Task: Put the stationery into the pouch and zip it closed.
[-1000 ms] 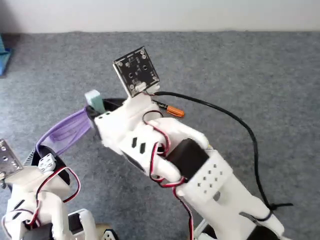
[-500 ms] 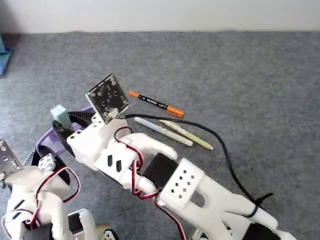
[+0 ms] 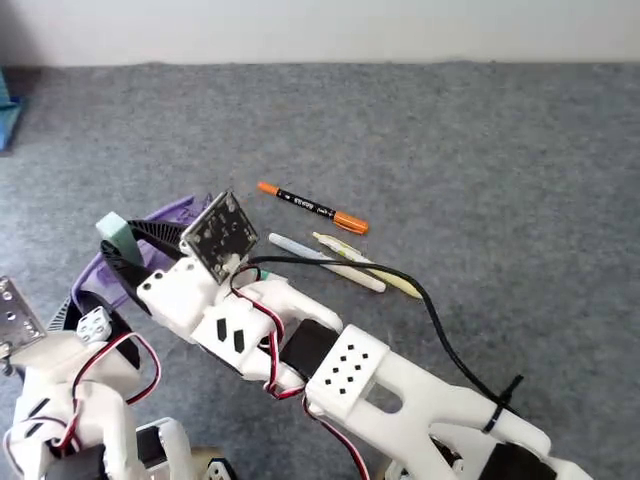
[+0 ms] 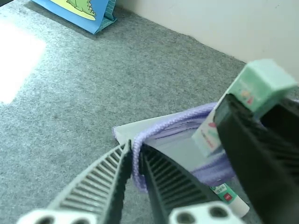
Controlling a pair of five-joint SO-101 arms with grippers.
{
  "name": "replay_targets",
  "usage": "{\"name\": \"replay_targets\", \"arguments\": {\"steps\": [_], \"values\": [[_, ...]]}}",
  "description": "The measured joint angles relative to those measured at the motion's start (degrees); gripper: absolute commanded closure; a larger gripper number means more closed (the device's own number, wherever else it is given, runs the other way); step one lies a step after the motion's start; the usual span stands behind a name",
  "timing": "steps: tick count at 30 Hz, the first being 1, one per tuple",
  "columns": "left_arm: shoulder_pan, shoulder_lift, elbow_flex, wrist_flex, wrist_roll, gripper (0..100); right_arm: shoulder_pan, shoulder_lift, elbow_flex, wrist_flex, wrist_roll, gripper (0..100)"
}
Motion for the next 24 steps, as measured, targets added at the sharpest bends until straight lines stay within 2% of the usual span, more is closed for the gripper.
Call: {"name": "replay_targets", "arguments": {"steps": [2,5,8,12,18,24], "values": [[0.00,0.00,0.00,0.00,0.00,99,0.00,0.09,0.26,-0.70,1.05,96.5],[0.00,0.00,0.00,0.00,0.00,99,0.00,0.09,0.26,-0.35,1.58,87.4],[0.09,0.00,0.00,0.00,0.00,99,-0.09,-1.05,-0.18,4.75,1.76,79.8],[0.09,0.09,0.00,0.00,0.00,99,-0.09,-3.96,-0.09,13.01,1.76,80.5],[-0.18,0.00,0.00,0.00,1.23,99,2.11,-11.08,0.18,19.43,1.67,83.3],[0.00,0.00,0.00,0.00,1.76,99,11.16,-18.64,0.09,28.66,1.67,85.0]]}}
